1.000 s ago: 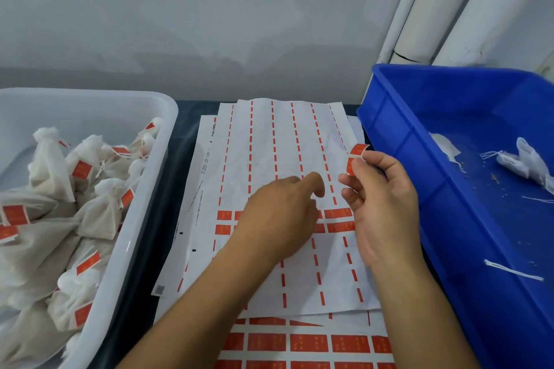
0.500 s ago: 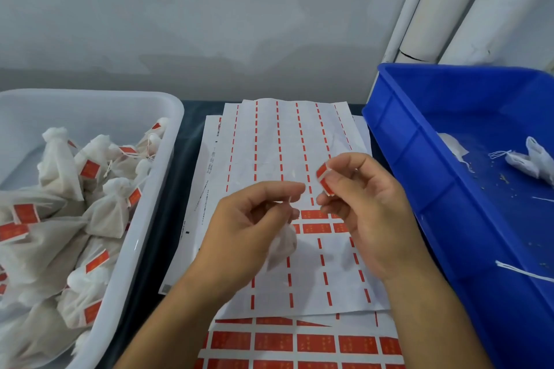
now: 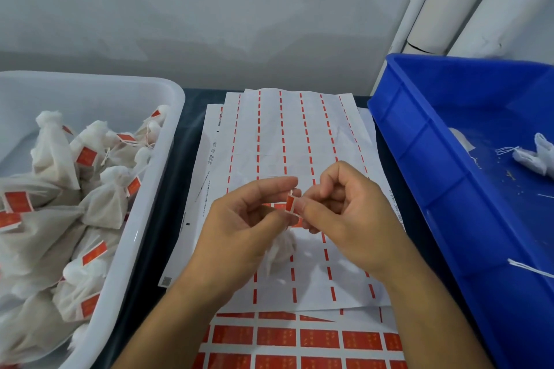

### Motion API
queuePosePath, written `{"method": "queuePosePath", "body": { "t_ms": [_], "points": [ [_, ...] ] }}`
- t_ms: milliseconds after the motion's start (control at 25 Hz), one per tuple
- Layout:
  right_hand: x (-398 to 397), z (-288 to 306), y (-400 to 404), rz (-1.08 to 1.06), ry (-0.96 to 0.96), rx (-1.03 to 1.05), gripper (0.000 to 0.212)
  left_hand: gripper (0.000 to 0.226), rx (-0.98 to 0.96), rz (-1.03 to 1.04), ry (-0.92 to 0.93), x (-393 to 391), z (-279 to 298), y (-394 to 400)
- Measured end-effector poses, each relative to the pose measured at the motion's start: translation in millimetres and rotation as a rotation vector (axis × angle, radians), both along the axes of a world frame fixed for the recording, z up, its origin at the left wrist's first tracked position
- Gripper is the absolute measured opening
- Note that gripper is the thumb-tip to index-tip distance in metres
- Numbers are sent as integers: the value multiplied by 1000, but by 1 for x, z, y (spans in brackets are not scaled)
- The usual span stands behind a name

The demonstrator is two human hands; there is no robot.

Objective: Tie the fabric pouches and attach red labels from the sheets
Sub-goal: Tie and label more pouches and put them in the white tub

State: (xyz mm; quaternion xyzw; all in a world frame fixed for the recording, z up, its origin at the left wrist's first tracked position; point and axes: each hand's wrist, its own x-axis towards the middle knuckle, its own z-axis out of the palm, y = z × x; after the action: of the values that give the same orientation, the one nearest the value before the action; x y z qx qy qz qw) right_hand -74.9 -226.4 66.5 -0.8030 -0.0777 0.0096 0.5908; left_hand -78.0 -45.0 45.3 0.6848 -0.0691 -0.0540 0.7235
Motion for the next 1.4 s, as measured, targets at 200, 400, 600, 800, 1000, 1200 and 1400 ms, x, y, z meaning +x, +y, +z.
{"method": "queuePosePath", "body": {
  "t_ms": [200,400,600,800,1000,1200,1400],
  "points": [
    [-1,2,-3,-33,-37,-82,27,37,84,27,-24,1,-3,0],
    [-5,4,-2,-53,-87,-109,31,42,218,9,-120,-1,-5,-2],
    [-6,4,0,-121,-135,-186,28,45,294,39,-176,-5,-3,-5],
    [-8,4,2,-177,-157,-265,29,49,253,51,-184,-6,-4,-10],
    [-7,4,4,-196,-131,-319,40,42,78,61,-130,-5,-7,-10],
    [-4,0,2,-92,-96,-253,14,34,77,82,-111,-4,-7,-11],
    [-2,-2,5,-73,-165,-195,16,34,18,83,-80,-3,-6,-12]
  ]
}}
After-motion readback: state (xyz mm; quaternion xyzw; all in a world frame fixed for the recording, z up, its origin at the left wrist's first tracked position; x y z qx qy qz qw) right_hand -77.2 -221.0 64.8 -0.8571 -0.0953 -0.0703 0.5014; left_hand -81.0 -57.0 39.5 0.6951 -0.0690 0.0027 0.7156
